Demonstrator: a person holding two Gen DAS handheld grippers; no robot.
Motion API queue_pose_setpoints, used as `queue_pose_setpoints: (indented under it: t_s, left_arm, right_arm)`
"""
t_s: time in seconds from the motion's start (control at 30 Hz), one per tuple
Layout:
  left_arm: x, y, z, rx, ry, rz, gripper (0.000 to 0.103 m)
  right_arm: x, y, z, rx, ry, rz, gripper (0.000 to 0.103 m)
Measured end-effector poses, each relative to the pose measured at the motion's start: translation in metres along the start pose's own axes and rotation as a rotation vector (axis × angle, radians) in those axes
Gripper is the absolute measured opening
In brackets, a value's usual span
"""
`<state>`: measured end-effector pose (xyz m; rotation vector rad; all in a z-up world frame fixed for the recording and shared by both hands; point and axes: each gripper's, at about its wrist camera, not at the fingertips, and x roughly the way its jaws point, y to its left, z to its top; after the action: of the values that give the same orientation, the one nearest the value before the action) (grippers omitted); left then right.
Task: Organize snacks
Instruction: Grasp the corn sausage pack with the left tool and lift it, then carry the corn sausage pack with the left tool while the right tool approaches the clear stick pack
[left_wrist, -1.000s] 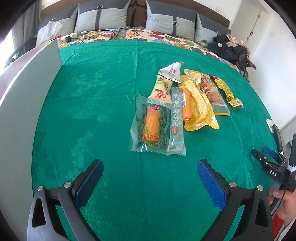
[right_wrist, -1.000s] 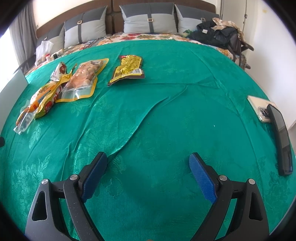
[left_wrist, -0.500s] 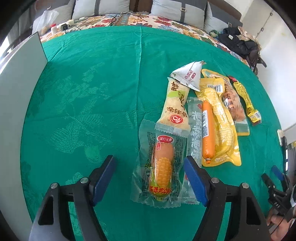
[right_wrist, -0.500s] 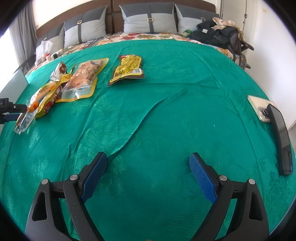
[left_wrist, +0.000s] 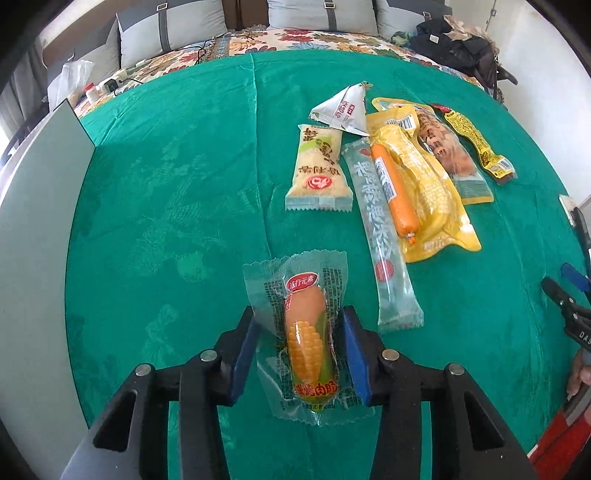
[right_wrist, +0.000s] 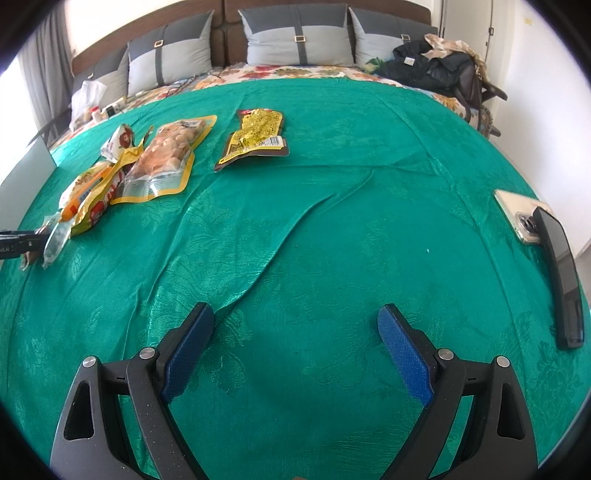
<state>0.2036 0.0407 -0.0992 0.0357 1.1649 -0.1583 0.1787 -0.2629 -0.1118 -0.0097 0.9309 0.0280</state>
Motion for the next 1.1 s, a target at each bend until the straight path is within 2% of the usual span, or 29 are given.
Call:
queue_pose_setpoints:
  t_s: [0.13,0.2,0.23,0.37,0.5,0.6,0.8,1.1]
  left_arm:
    - [-0.020,-0.005,-0.041,0.010,-0.009,-0.005,0.045]
    - [-0.022,-0.011,-0.055,0.022,-0.030,0.020,0.053]
    - [-0.020,-0.014,-0.060,0.023,-0.046,0.042,0.053]
    - [-0.013,-0.006,-0.063,-0.034,-0.122,0.059,0.082]
    - [-0.008,0.008,-0.063,-0.080,-0.176,0.087,0.096]
    - [-0.006,0.011,-0.064,-0.087,-0.193,0.099,0.102]
    - [-0.005,0.011,-0.066,-0.111,-0.222,0.112,0.103]
    - [-0.006,0.016,-0.065,-0.126,-0.208,0.115,0.103]
  right_arm:
    - [0.000,0.000,-0.001,0.001,-0.002,-0.001,0.093]
    - [0.000,0.000,-0.001,0.002,-0.005,-0.002,0.093]
    - [0.000,0.000,-0.001,0.003,-0.008,-0.003,0.093]
    - [-0.001,0.000,-0.003,0.004,-0.016,-0.005,0.093]
    - [-0.002,0.000,-0.003,0.005,-0.020,-0.005,0.093]
    - [-0.002,0.000,-0.003,0.006,-0.022,-0.005,0.093]
    - [-0.002,-0.001,-0.003,0.007,-0.023,-0.006,0.093]
    - [-0.002,-0.001,-0.003,0.007,-0.023,-0.006,0.093]
